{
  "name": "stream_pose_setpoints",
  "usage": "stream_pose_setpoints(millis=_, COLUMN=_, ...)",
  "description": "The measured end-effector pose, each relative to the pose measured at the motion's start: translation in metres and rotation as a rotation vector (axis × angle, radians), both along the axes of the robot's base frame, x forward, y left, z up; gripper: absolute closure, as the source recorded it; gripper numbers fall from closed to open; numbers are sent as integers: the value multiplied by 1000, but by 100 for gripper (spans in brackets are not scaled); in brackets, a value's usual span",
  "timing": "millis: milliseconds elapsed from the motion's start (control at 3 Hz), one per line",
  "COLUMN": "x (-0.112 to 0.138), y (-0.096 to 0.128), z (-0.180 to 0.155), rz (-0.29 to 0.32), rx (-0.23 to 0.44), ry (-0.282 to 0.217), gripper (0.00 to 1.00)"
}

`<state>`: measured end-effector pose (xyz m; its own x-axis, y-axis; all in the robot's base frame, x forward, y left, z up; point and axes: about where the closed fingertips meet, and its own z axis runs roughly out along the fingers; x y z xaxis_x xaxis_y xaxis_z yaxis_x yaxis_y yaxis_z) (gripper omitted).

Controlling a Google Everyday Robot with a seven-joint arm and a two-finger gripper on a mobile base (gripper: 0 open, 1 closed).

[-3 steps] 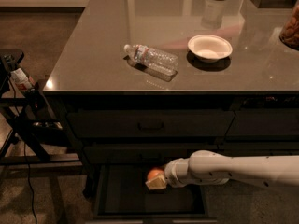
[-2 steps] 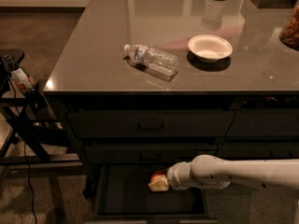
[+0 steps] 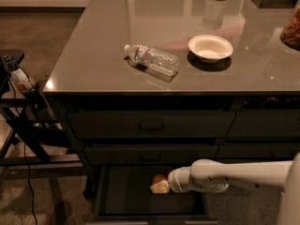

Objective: Place orange into bottom drawer

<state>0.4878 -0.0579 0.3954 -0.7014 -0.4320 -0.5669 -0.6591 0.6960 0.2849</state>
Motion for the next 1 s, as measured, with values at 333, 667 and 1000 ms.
stream_pose_setpoints(millis=333, x=13, y=-8, z=-45, rz=-80, rx=20, ry=37, gripper=100)
stream_pose_setpoints(millis=667, x=25, y=-8, z=-87, rz=-136, rx=48, ry=75, gripper=100)
stream_pose_setpoints(millis=1000, x=25, y=-8, z=-87, rz=-136, rx=48, ry=75, gripper=100)
